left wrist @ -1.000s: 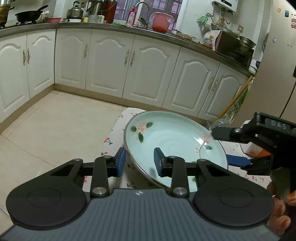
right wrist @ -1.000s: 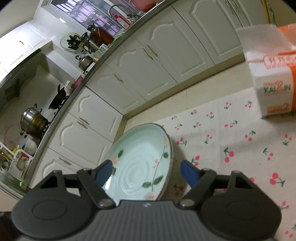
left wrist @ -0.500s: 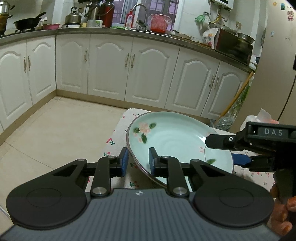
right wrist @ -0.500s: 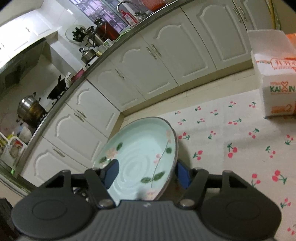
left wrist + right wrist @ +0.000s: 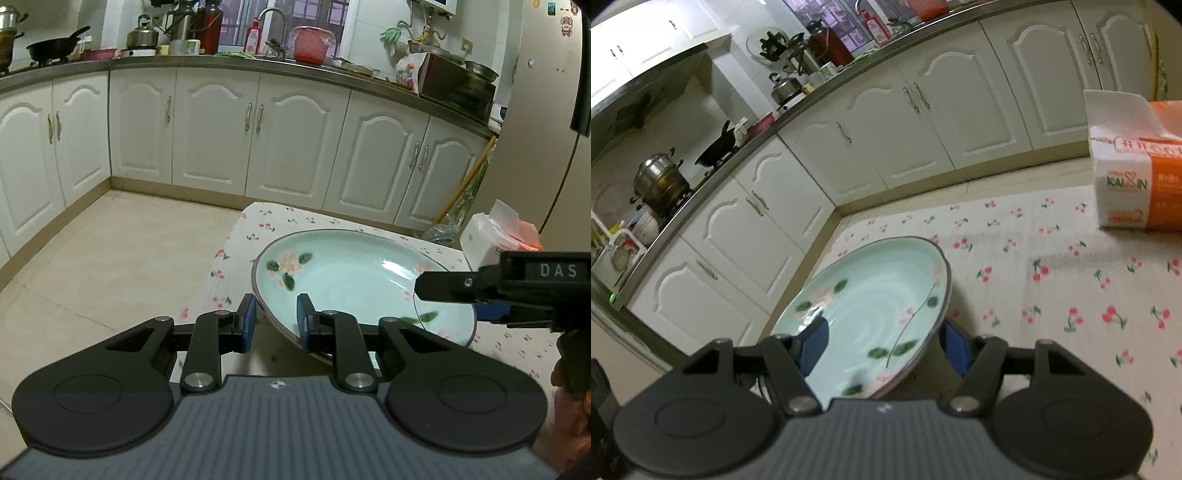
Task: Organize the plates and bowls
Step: 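Grasp the teal plate rim with left tool while right tool grips and lifts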
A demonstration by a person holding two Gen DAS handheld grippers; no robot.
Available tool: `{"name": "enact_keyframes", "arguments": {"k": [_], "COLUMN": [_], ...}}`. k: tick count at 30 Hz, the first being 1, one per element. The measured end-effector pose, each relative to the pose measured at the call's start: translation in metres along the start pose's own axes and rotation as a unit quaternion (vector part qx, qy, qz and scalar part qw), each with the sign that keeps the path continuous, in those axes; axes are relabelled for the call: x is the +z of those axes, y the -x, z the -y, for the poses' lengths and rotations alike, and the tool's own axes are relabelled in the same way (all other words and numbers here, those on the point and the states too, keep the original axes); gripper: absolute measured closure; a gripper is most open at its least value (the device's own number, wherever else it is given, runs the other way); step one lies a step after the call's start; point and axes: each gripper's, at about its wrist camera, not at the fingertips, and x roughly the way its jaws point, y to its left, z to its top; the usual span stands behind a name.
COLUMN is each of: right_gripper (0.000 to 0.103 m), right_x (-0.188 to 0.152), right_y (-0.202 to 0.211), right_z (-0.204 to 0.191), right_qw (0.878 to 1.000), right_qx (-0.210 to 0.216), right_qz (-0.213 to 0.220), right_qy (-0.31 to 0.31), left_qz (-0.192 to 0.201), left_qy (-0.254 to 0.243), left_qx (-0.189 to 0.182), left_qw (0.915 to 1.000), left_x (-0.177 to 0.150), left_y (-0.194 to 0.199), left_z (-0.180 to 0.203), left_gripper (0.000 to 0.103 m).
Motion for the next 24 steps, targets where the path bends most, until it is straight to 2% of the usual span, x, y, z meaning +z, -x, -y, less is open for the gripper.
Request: {"name": "enact_keyframes", "arguments": {"k": [15,24], "right_gripper": [0.036,0.036], "right_x": [-0.038,-0.058], "right_y": [0.047,0.091], "right_z": [-0.012,-0.024], "right_qw": [0.999,0.999], "right_qx": [0.034,0.048], "right_qz": [-0.016,0.012], "right_qy": [-0.021,-0.010], "left_qz": [-0.008,0.005], "left_qy": [0.026,0.030], "left_qx": [-0.016,-0.030], "left_qw": [0.9995,0.9991], "left_x": [-0.013,-0.020], "left_y": [0.030,0.052], "left_z": [-0.001,0.006], "left_gripper": [0.080,0.080]}}
